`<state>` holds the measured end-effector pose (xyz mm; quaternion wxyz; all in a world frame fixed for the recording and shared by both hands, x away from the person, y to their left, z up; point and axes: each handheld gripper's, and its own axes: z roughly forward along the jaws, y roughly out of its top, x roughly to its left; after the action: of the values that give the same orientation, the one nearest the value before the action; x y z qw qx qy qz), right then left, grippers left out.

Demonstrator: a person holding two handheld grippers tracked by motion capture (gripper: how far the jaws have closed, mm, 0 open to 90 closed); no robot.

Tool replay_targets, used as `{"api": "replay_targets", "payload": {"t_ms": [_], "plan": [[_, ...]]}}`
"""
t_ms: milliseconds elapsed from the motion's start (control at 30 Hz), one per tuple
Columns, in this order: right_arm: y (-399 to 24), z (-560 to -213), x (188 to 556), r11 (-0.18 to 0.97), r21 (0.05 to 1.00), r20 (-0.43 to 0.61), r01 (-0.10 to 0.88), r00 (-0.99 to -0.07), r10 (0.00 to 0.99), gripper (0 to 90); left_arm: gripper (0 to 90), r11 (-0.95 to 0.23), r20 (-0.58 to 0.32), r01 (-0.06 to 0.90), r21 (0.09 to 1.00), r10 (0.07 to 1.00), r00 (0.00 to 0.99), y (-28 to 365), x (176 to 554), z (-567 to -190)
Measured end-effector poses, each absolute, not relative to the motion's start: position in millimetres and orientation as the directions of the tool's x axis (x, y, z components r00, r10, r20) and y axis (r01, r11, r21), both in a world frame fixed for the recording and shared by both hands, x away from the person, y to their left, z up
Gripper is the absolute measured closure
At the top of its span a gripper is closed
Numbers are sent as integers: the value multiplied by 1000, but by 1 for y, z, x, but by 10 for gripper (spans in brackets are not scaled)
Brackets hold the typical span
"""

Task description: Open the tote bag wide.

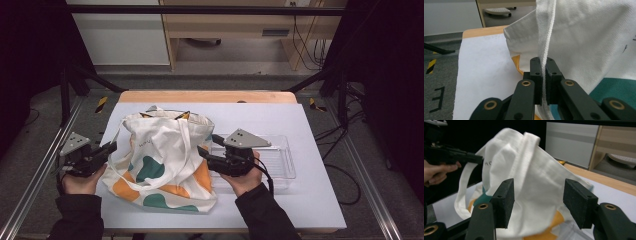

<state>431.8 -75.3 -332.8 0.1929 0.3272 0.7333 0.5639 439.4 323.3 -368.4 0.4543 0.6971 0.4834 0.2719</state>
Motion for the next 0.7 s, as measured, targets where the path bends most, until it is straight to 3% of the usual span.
{"api": "replay_targets", "payload": {"t_ms": [467,633,700], "plan": [[-27,-332,449,170,944,98,283,-733,673,410,864,-134,-44,424,896,922,385,322,437,-369],[-20,-336,456,190,928,103,319,-712,695,498,859,-134,-44,422,897,921,387,322,437,-368],[-20,-338,458,205,923,92,324,-706,702,609,851,-130,-46,419,898,922,385,323,437,-367]]}}
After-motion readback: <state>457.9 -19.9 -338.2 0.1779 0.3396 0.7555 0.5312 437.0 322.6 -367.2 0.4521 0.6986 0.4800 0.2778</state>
